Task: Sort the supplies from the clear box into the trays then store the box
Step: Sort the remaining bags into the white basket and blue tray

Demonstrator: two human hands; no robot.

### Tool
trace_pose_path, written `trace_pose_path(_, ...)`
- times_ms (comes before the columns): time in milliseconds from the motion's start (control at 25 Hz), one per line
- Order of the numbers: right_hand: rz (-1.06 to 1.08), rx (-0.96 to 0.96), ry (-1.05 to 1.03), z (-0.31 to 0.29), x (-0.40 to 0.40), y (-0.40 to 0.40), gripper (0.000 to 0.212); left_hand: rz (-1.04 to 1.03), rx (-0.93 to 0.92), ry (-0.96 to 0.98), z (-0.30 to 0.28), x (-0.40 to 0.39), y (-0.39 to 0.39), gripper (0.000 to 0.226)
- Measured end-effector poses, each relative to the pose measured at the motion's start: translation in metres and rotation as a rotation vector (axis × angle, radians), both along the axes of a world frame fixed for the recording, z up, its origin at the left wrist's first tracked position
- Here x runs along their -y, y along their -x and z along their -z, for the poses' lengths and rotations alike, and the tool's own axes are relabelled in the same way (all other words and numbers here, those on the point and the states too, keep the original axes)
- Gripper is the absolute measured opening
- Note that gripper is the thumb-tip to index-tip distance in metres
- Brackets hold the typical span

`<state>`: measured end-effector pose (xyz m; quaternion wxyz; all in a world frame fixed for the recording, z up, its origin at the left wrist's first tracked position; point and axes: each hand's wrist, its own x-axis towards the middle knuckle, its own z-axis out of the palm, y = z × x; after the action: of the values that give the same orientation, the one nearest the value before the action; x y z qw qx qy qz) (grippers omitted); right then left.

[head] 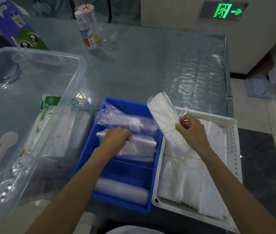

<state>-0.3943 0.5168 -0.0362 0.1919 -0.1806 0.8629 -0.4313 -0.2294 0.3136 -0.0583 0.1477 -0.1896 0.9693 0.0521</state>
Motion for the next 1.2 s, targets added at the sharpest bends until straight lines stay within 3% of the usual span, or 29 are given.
trace_pose_path(440,-0.034,-0.022,0.015,-0.005,0.011,-0.024,0.008,0.087,0.173,-0.091,-0.006,0.006,-0.023,0.033)
trace_pose_path(640,-0.081,-0.072,0.027,-0.011,0.019,-0.033,0.009,0.079,0.155,-0.114,-0.006,0.008,-0.036,0.031)
trace_pose_path(960,-0.091,-0.082,0.016,-0.010,0.026,-0.039,0.011,0.052,-0.057,-0.115,-0.009,0.019,-0.053,0.040)
trace_pose_path(1200,-0.070,-0.087,0.020,-0.011,0.022,-0.037,0.010,0.032,-0.284,-0.036,-0.006,0.026,-0.040,0.023)
